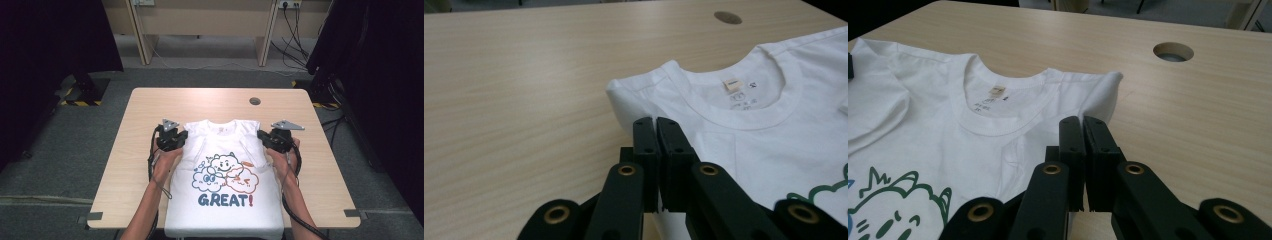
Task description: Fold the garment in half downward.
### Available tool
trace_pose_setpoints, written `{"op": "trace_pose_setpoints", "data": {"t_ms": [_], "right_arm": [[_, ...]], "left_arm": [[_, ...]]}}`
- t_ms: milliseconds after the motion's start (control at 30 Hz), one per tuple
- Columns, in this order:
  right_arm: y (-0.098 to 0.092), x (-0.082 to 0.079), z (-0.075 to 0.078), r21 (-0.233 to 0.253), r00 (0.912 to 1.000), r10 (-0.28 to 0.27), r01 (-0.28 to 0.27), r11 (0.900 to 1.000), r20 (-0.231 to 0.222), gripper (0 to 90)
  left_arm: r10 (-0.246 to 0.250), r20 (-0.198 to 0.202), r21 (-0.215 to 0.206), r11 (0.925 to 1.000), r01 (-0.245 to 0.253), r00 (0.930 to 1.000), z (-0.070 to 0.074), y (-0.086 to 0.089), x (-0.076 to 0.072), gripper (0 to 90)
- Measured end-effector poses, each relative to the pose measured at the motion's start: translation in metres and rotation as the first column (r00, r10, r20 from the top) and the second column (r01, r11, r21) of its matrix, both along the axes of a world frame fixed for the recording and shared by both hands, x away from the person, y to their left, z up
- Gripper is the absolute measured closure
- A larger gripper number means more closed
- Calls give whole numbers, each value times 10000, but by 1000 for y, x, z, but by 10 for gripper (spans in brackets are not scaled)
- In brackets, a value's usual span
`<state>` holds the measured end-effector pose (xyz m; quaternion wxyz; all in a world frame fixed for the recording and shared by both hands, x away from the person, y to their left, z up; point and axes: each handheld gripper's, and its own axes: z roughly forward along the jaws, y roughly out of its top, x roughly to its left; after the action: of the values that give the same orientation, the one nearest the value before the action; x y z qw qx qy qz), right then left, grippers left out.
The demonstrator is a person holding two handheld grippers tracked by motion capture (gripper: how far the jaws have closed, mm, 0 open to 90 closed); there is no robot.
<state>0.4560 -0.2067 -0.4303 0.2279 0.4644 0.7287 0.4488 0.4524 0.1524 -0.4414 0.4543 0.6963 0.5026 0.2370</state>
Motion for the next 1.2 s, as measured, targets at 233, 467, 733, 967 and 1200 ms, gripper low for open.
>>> {"op": "trace_pose_setpoints", "data": {"t_ms": [233, 467, 733, 967, 1200], "right_arm": [[-3, 2, 15, 350, 9990, -44, 28, 9994, 445, 878], [-7, -2, 32, 577, 9945, 34, -94, 9983, 1043, 877], [-5, -18, 38, 358, 9885, 435, -491, 9982, 1446, 877], [-8, -38, 39, 558, 9841, 761, -861, 9947, 1606, 877], [-8, -56, 32, 419, 9802, 1097, -1181, 9921, 1649, 876]], "left_arm": [[-28, 572, -201, 9998, 40, 9984, 22, -1, 1, 868], [97, 1222, -535, 9986, -32, 9925, 37, 3, -6, 868], [-4, 1699, -763, 9970, 135, 9855, 41, 10, -26, 867], [20, 1846, -1083, 9940, 183, 9828, 34, 17, -42, 866], [-90, 1918, -1261, 9914, 338, 9814, 21, 21, -64, 864]]}}
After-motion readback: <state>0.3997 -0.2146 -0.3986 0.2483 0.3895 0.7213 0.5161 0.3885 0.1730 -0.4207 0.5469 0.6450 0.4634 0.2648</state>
